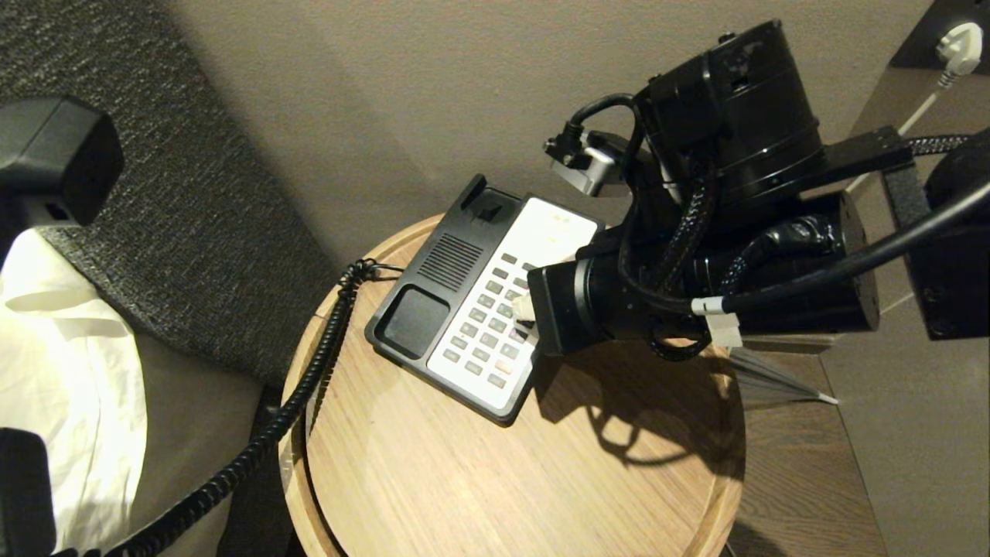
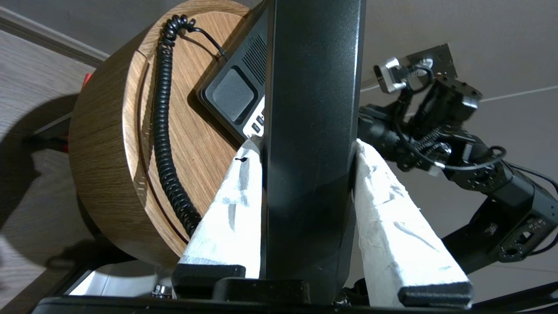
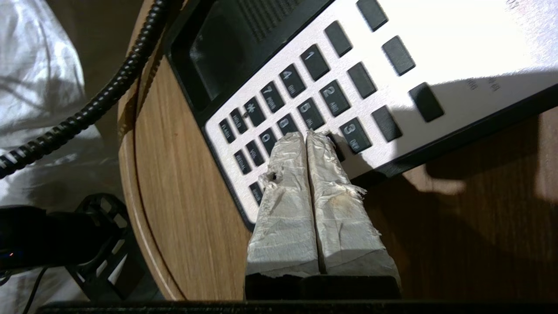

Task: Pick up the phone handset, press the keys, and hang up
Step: Dial the number

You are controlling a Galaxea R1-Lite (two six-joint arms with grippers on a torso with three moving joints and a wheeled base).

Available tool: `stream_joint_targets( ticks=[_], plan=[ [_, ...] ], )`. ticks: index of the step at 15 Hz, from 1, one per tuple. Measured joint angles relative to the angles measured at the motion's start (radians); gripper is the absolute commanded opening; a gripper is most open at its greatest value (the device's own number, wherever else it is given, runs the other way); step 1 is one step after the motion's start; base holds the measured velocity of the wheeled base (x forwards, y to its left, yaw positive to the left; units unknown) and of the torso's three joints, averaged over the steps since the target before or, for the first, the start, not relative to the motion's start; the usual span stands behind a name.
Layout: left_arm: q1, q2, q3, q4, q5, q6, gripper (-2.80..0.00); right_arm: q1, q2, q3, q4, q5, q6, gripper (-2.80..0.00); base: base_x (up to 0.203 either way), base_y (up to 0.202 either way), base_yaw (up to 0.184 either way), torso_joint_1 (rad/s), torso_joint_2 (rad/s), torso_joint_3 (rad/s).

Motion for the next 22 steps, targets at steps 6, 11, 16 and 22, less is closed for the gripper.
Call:
stream_joint_targets(
  ticks=[6, 11, 16, 22],
  plan=[
    [0.0, 0.0, 0.0, 0.0, 0.0, 0.0, -2.8, 0.037, -0.01, 0.044, 0.015, 0.002, 0.002, -2.8, 0.0, 0.0, 0.0, 0.0, 0.0, 0.0],
    [0.0, 0.0, 0.001, 0.0, 0.0, 0.0, -2.8, 0.051, -0.006, 0.067, 0.016, 0.002, 0.002, -2.8, 0.0, 0.0, 0.0, 0.0, 0.0, 0.0],
    [0.0, -0.003, 0.001, 0.001, 0.0, 0.0, -2.8, 0.052, 0.004, 0.069, 0.011, 0.003, 0.002, -2.8, 0.0, 0.0, 0.0, 0.0, 0.0, 0.0],
    [0.0, -0.004, 0.004, 0.001, -0.001, 0.0, -2.8, 0.053, 0.005, 0.068, 0.013, 0.008, 0.004, -2.8, 0.0, 0.0, 0.0, 0.0, 0.0, 0.0]
  ],
)
